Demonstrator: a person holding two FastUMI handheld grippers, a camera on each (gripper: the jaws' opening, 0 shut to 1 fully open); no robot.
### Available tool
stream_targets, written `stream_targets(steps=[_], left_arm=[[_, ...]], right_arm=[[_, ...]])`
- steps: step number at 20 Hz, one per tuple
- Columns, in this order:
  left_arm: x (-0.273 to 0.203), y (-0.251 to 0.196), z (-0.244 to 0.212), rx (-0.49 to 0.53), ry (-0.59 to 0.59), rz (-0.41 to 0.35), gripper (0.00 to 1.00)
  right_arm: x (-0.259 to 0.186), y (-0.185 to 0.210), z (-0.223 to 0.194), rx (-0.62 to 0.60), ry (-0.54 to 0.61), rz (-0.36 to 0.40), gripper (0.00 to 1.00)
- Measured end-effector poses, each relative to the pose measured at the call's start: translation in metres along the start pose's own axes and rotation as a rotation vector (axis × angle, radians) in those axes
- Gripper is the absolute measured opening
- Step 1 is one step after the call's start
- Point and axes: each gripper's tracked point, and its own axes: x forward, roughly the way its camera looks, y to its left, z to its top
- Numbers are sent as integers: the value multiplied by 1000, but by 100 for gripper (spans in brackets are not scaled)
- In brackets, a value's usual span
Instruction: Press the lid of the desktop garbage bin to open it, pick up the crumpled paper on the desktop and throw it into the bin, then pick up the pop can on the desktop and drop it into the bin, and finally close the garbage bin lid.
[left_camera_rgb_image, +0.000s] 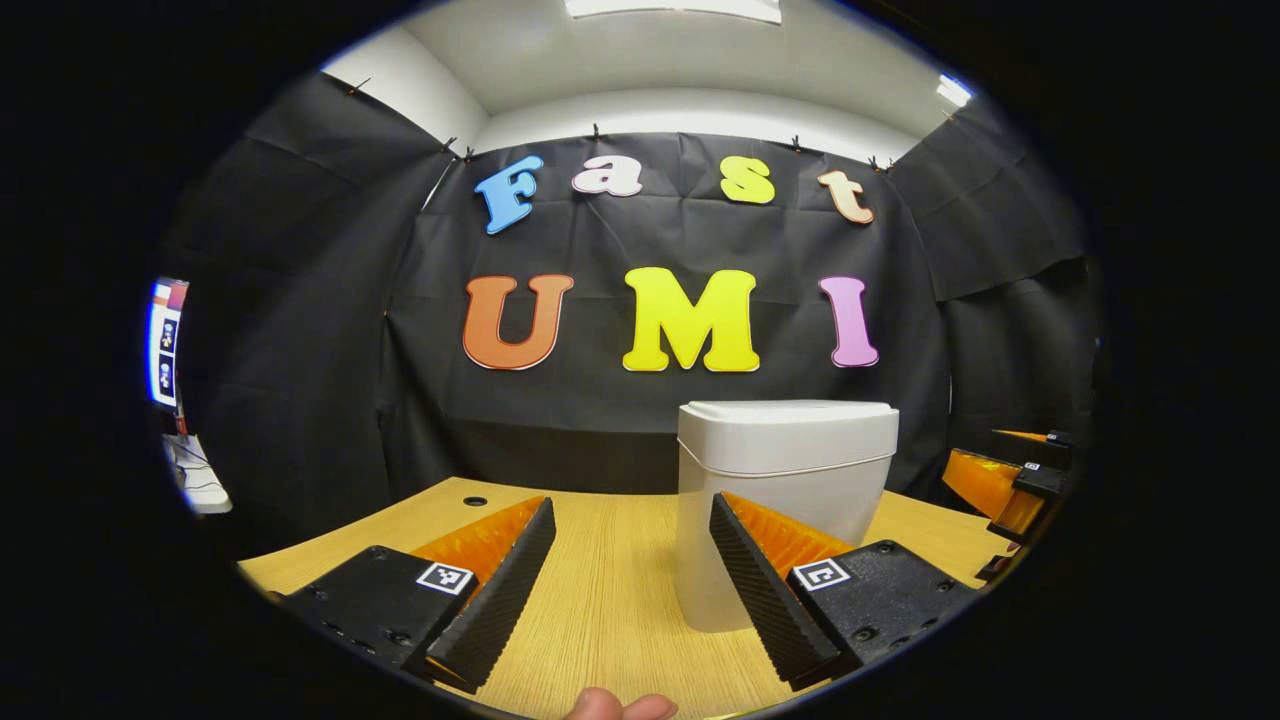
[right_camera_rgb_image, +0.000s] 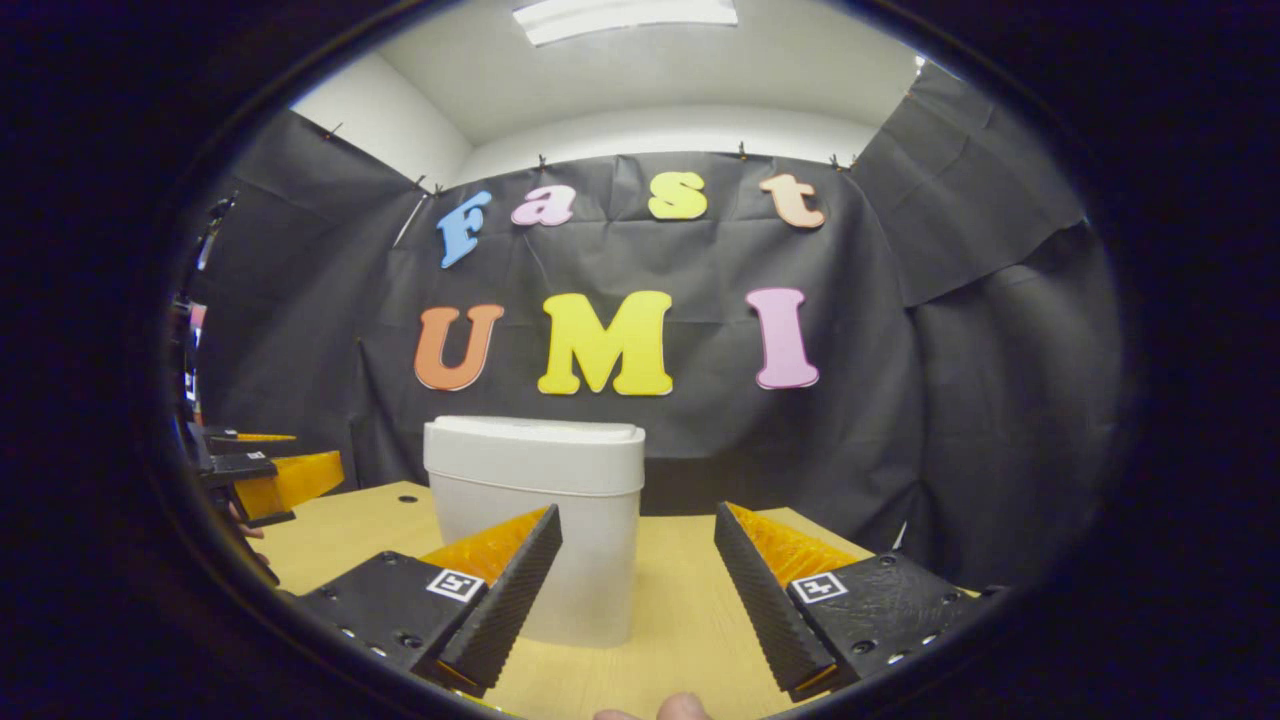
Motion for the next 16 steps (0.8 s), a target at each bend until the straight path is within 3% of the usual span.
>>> stream_targets(steps=[16], left_arm=[[-4, 3, 8, 22, -23, 6, 100]], right_arm=[[0, 12, 2, -6, -1, 13, 95]])
